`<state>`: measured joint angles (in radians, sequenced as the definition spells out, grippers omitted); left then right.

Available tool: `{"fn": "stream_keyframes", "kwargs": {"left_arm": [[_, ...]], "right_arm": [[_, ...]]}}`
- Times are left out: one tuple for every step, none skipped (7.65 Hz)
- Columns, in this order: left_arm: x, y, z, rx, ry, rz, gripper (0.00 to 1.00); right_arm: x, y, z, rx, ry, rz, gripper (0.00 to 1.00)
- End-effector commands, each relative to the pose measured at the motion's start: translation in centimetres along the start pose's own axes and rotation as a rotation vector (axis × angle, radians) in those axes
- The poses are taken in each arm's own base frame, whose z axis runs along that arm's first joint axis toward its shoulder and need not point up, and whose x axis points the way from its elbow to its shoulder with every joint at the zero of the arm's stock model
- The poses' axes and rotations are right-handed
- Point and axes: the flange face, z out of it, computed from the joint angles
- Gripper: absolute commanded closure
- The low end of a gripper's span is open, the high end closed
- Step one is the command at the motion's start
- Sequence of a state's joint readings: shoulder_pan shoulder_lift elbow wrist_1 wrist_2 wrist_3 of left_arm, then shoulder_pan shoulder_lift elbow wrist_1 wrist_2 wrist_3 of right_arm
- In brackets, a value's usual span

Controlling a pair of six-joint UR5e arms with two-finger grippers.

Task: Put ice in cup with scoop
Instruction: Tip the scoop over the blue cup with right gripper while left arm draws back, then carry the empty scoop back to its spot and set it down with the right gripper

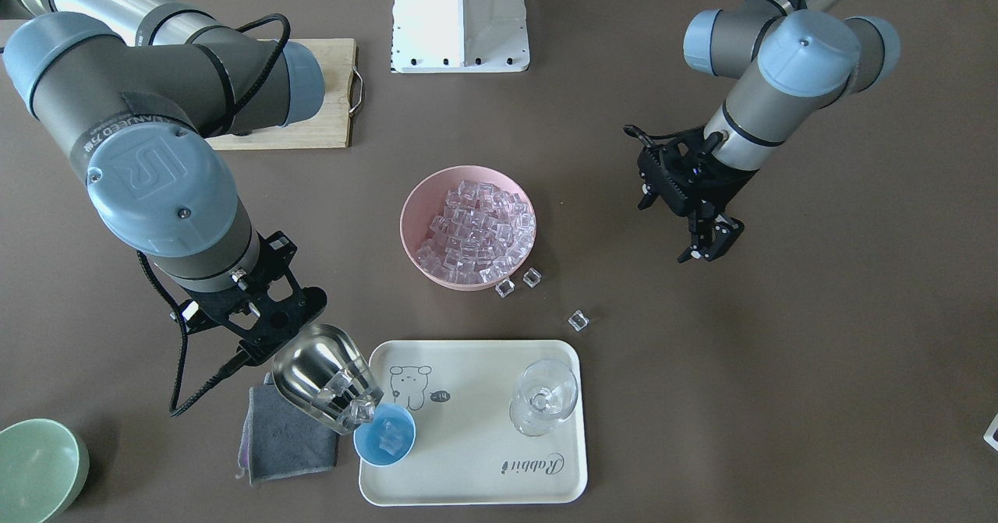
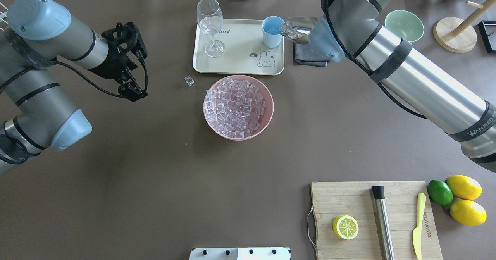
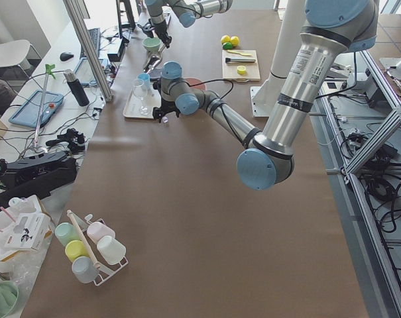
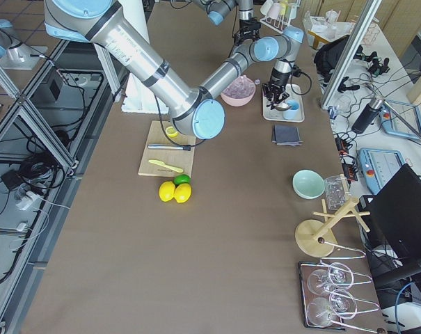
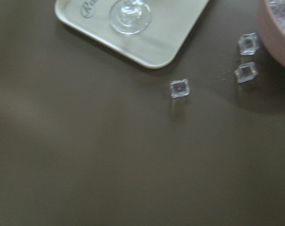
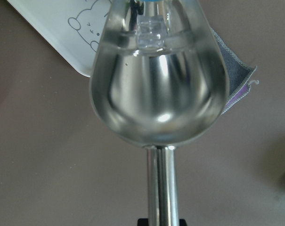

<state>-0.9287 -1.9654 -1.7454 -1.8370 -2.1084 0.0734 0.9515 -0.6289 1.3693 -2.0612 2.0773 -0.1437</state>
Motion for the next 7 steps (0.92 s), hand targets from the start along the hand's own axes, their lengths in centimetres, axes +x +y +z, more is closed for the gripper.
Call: {"fn": "stream_keyframes", "kwargs": {"left_arm": [[-10.6, 10.4, -5.7, -0.046, -0.15, -0.226, 0.01], [-13.4, 13.9, -7.9, -0.06, -0.192, -0.297, 0.01], [-15.4, 16.6, -9.6, -0.117, -0.212, -0.394, 0.01], [-17.1, 19.2, -11.1, -0.201, -0.185, -0.529, 0.01], [-18.2, 21.4, -12.4, -0.208, -0.122, -0.693, 0.01], [-19.3, 24.6, -11.1, -0.244, -0.106, -0.834, 0.01], [-20.7, 27.7, -8.9, -0.3, -0.103, -0.951, 0.01]], "right_arm": [[-0.1, -0.9, -2.2, -0.046, 0.043, -0.022, 1.0], [-0.1, -0.8, -2.2, -0.044, 0.042, -0.021, 1.0], [1.7, 1.4, -2.8, -0.019, 0.031, 0.065, 1.0], [2.7, 7.5, -1.4, 0.035, -0.041, 0.249, 1.0], [4.4, 12.7, -0.6, 0.087, -0.044, 0.317, 1.0], [6.7, 16.6, 0.0, 0.095, -0.051, 0.361, 1.0], [8.5, 21.7, 0.7, 0.104, -0.078, 0.415, 1.0]]}}
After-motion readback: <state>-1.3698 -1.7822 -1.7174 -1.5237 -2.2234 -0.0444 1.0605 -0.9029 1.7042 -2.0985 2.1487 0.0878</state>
